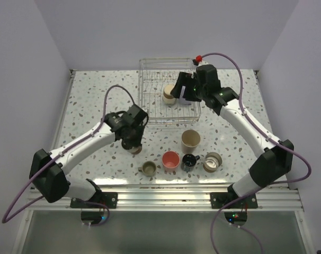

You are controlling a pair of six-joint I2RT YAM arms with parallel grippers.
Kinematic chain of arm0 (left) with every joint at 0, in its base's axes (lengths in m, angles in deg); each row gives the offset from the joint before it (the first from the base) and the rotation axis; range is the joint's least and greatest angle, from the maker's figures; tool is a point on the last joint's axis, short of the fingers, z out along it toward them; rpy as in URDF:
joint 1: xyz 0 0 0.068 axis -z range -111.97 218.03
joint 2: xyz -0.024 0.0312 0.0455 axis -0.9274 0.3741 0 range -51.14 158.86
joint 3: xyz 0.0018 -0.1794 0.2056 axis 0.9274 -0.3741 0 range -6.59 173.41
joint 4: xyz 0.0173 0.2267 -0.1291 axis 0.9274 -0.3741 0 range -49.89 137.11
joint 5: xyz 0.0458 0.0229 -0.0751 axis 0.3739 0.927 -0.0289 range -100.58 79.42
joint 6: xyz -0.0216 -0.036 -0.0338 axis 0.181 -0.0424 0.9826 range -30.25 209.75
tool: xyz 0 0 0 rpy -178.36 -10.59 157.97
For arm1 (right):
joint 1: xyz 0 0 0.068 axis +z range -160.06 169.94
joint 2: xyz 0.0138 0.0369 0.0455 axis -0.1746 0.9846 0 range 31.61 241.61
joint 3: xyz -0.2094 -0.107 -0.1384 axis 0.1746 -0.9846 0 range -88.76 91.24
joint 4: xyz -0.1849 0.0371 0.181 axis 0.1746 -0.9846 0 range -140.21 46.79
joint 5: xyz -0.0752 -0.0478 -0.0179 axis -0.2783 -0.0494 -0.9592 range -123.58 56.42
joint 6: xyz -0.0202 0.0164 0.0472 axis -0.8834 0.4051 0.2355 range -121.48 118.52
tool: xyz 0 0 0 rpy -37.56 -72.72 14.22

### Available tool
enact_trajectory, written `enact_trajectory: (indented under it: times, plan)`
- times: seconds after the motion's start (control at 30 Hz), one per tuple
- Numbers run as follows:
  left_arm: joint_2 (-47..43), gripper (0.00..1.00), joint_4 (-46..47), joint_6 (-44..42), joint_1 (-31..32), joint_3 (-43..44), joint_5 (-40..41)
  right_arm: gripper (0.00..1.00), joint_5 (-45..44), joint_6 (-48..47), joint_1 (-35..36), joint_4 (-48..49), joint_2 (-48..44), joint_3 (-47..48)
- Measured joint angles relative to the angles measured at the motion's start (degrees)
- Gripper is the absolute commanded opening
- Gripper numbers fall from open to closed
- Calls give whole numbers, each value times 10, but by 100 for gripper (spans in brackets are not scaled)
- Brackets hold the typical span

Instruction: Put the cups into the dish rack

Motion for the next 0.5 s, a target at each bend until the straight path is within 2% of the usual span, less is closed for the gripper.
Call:
enact_trajectory:
  times: [0.03, 0.13, 0.3, 0.5]
  plan:
    - [8, 0, -3, -7, -6, 35, 7, 87, 9, 9, -2, 0, 5, 12]
    - [18, 0, 14, -33, -51, 139, -11, 98, 46, 47, -9, 19, 18, 45]
    - [18, 0, 125, -37, -166, 238, -126, 99, 132, 147, -22, 102, 46, 96]
    - [13, 0, 397, 75, -233, 221, -285, 99, 197, 271, -23, 223, 73, 102]
